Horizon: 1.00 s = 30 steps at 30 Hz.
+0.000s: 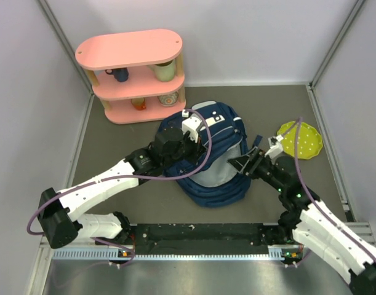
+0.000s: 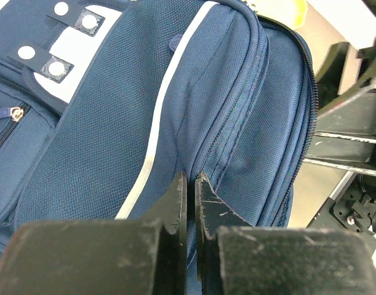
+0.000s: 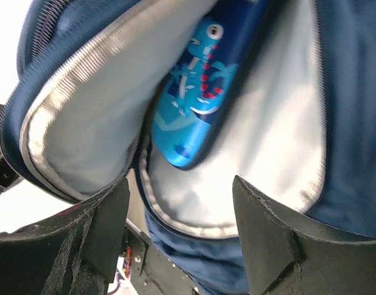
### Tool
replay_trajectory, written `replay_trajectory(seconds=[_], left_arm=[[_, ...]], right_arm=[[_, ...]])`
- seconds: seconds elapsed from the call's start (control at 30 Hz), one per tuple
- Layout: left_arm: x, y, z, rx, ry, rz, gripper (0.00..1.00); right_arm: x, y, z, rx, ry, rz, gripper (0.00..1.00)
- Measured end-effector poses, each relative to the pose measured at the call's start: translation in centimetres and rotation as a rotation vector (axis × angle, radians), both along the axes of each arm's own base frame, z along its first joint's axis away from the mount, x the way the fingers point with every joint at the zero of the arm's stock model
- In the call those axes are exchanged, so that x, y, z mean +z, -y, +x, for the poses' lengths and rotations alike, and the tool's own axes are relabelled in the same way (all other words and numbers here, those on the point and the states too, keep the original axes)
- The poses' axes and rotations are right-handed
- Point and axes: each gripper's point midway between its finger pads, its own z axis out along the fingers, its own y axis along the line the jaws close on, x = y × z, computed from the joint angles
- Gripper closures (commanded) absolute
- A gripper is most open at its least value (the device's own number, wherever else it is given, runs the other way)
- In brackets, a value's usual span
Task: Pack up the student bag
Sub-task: Place the stationery in the student bag, then zip the student bag at the center of the board.
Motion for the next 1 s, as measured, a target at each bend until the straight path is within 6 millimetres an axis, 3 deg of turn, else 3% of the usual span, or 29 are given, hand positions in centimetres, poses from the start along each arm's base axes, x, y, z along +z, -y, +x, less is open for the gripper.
replay_trajectory(seconds=[0.13,0.2,0.23,0.3,0.33,0.47,0.6,0.83,0.93,1.0], left_arm=[[-0.3,0.1,-0.1,-0.007,-0.012,-0.001,0.96],[-0.9,0.6,-0.3,-0.021,-0.037,0.003,0.84],[-1.4,0.8,-0.4,-0.029,-0.059,0.010,0.66],[-2.6,1.3,-0.8,-0.050,-0.110,0.029,0.52],[-3.1,1.4,-1.1,-0.055,-0.137,0.033,0.37],[-4.2,0.7,-1.9,-0.040,-0.196,0.044,0.18],[-3.6,-0.8,-2.6,-0.009,-0.194,0.024,0.02],[-0.2,-4.9,-1.9,0.159,-0.117,-0.077,0.01],[-0.6,-7.6,-0.3,0.282,-0.131,-0.100,0.01],[-2.3,-9.7,0.8,0.368,-0.166,-0.095,0.01]], right_arm=[[-0.7,2.9,-1.6,-0.098,-0.030,-0.052,0.36],[-1.1,4.4,-2.1,-0.158,-0.049,-0.063,0.35],[-1.3,5.3,-2.3,-0.199,-0.058,-0.069,0.35],[-1.0,7.1,-2.8,-0.274,-0.037,-0.067,0.34],[-0.7,7.9,-3.0,-0.311,-0.016,-0.062,0.34],[1.5,10.1,-3.1,-0.403,0.041,-0.071,0.33],[2.2,9.5,-2.3,-0.382,-0.004,-0.142,0.33],[-1.2,7.1,-1.9,-0.263,-0.146,-0.239,0.32],[-0.9,6.6,-2.1,-0.234,-0.135,-0.227,0.32],[-0.4,6.5,-2.3,-0.222,-0.118,-0.217,0.31]])
